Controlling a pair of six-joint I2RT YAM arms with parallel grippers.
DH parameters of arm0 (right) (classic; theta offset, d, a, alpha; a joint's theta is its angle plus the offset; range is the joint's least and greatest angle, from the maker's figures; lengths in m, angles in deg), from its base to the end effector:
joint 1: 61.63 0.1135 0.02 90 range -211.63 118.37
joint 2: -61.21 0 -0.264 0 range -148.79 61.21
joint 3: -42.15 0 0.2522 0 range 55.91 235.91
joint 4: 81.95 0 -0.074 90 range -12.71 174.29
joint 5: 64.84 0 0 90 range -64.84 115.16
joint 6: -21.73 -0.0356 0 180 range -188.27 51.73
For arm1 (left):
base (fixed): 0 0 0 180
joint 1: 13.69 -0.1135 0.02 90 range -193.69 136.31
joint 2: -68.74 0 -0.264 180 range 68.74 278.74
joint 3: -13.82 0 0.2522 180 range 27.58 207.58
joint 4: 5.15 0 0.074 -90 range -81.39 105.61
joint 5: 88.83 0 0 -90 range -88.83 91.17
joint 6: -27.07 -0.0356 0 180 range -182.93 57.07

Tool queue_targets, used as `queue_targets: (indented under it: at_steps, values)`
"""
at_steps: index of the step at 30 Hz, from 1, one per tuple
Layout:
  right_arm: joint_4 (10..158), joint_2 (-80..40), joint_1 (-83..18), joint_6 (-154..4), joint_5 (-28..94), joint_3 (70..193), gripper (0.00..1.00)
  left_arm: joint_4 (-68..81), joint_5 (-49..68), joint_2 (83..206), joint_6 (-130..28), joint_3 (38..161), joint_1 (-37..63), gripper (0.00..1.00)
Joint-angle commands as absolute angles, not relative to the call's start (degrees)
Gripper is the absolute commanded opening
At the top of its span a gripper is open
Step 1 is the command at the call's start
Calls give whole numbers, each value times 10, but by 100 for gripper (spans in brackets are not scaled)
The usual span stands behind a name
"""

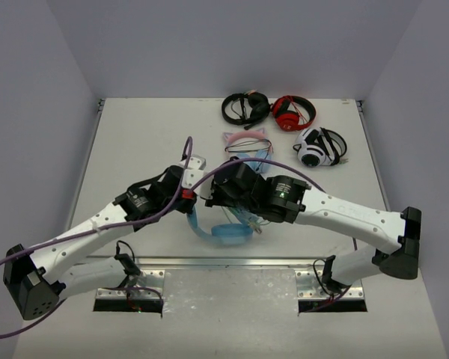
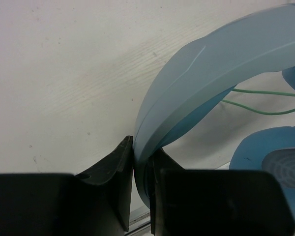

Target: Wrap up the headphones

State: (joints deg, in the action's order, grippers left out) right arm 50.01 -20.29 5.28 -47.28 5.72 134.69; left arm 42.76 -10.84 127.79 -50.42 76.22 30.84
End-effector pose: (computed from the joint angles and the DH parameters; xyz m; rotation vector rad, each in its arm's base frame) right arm 0.1342 0.2846 0.3582 -1.3710 1.6889 0.0797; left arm 0.1574 -0.1445 0.2783 0.5460 2.2762 -0.2514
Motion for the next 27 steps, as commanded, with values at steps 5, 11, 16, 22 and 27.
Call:
queue_targets:
  at_steps: [5,11,16,22,27]
  values:
    - [596,-189,19,-529,98,1302,15,355,-71,1234,-513,773,328,1]
    - [592,-218,13,-520,24,1320,17,354,-62,1233,-516,772,328,1]
    - [579,-230,-3,-539,-9,1339,26,352,-58,1228,-519,771,328,1]
    - [589,-222,-17,-561,-39,1321,35,351,-55,1224,-519,772,327,0]
    - [565,-247,-24,-582,-90,1328,45,350,-55,1220,-519,771,327,1]
